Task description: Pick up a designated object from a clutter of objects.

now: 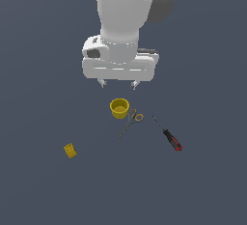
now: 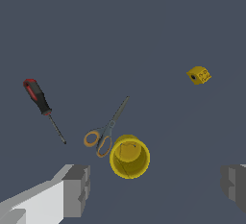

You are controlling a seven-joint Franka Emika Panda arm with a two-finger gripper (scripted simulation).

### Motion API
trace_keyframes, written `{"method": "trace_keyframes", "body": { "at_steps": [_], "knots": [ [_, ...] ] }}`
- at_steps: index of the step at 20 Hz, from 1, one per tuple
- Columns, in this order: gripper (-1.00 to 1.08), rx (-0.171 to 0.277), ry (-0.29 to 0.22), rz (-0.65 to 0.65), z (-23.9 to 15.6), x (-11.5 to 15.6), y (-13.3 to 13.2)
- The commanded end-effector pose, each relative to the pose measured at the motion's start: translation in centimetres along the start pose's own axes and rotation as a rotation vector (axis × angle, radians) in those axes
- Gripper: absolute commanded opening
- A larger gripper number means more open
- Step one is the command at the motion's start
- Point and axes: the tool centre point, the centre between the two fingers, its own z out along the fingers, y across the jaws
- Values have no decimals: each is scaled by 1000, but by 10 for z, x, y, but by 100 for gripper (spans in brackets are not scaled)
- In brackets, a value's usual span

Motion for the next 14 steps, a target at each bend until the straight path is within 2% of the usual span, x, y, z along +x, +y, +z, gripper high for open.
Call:
{"method": "trace_keyframes", "body": {
  "at_steps": [1, 4, 10, 14],
  "knots": [
    [100, 0, 0, 0, 0, 0, 0],
    [100, 0, -3, -10, 1, 0, -5],
    [100, 0, -19, -69, 6, -5, -32],
    [100, 0, -22, -74, 5, -6, -35]
  ]
}}
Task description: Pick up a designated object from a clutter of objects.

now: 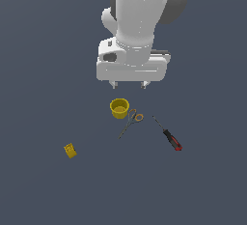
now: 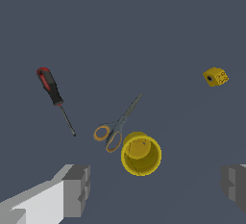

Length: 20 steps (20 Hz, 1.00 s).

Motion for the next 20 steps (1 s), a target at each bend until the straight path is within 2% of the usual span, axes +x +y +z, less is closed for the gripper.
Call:
{"method": "trace_keyframes", "body": {
  "at_steps": [1, 6, 11, 16, 20],
  "knots": [
    [100, 0, 0, 0, 0, 0, 0],
    [100, -3, 1, -20, 10, 6, -7],
    [100, -8, 5, -67, 32, 18, -26],
    [100, -11, 10, -141, 69, 32, -56],
    [100, -9, 16, -219, 108, 43, -90]
  ]
}}
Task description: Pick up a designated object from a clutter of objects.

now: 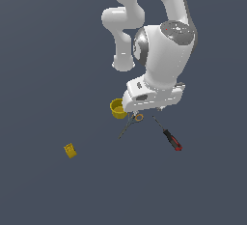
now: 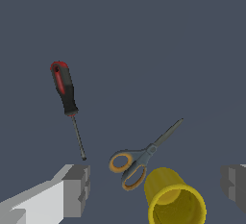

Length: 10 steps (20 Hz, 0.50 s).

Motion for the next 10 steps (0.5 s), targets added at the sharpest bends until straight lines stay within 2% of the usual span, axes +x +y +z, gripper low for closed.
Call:
{"method": "trace_keyframes", "body": {
  "at_steps": [1, 10],
  "knots": [
    [100, 4, 4, -52, 27, 9, -22],
    [100, 29, 18, -201, 106, 23, -92]
  ]
}}
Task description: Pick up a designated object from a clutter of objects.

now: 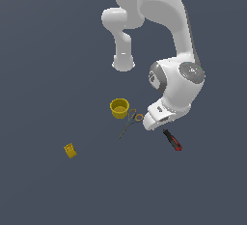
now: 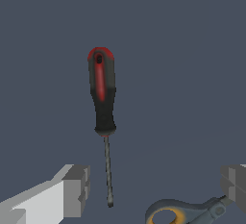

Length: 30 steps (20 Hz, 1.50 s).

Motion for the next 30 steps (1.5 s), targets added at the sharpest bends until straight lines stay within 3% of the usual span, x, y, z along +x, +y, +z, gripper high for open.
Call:
{"method": "trace_keyframes", "body": {
  "at_steps": [1, 9, 30],
  "knots": [
    [100, 7, 5, -31, 17, 4, -14],
    [100, 21, 11, -81, 46, 7, -39],
    [100, 22, 11, -83, 97, 8, -41]
  ]
}}
